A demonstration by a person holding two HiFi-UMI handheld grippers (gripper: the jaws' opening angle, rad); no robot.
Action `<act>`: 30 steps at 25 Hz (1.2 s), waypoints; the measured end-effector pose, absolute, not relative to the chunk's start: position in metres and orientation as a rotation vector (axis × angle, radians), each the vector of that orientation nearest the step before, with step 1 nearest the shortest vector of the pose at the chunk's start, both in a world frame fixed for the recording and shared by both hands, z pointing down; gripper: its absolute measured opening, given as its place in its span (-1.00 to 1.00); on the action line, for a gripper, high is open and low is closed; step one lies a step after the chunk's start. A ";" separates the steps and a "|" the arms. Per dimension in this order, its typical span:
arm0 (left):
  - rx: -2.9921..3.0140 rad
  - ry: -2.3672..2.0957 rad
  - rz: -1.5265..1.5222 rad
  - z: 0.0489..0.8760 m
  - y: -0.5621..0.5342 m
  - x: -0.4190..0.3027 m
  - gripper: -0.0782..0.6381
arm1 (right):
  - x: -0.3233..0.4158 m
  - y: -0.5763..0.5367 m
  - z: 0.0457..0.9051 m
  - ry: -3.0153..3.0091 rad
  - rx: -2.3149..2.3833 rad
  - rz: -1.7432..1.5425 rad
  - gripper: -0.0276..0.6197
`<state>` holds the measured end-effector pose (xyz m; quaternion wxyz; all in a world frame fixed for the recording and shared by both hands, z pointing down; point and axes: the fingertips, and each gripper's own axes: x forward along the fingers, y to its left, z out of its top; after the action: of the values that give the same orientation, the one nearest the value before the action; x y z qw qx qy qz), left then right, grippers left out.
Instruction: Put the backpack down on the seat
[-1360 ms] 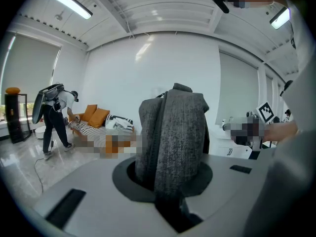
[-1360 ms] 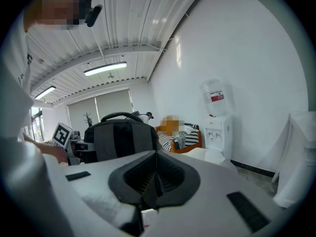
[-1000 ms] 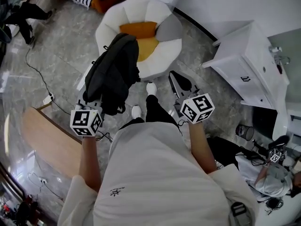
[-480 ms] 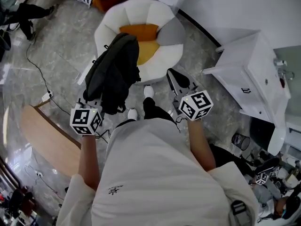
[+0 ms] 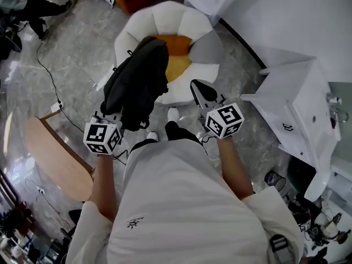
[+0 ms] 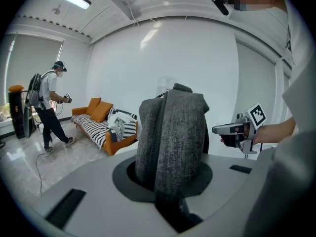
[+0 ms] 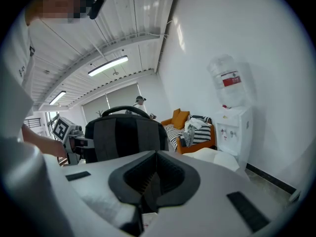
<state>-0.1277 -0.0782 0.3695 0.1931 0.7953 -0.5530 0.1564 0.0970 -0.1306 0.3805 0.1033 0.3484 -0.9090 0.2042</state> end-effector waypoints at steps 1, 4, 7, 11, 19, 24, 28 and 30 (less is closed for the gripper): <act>2.225 -1.553 0.443 0.372 -0.085 -0.125 -0.57 | 0.097 -0.137 0.384 -2.684 1.011 0.610 -0.84; 2.204 -1.559 0.446 0.378 -0.102 -0.118 -0.57 | 0.096 -0.153 0.395 -2.683 0.955 0.634 -0.84; 2.185 -1.562 0.441 0.383 -0.118 -0.115 -0.57 | 0.095 -0.167 0.403 -2.678 0.910 0.643 -0.84; 2.167 -1.550 0.445 0.392 -0.133 -0.114 -0.57 | 0.090 -0.182 0.413 -2.667 0.875 0.660 -0.84; 2.133 -1.513 0.463 0.421 -0.152 -0.111 -0.57 | 0.081 -0.198 0.435 -2.644 0.823 0.686 -0.84; 2.124 -1.452 0.475 0.451 -0.165 -0.118 -0.57 | 0.072 -0.210 0.470 -2.577 0.857 0.696 -0.84; 2.134 -1.397 0.495 0.478 -0.183 -0.125 -0.57 | 0.062 -0.219 0.497 -2.545 0.893 0.751 -0.84; 2.138 -1.378 0.503 0.492 -0.192 -0.126 -0.57 | 0.056 -0.223 0.510 -2.537 0.898 0.768 -0.84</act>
<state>-0.1263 -0.1921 0.4923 0.2710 0.7937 -0.5117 0.1866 0.0557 -0.2225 0.5095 0.1707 0.3163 -0.8931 0.2704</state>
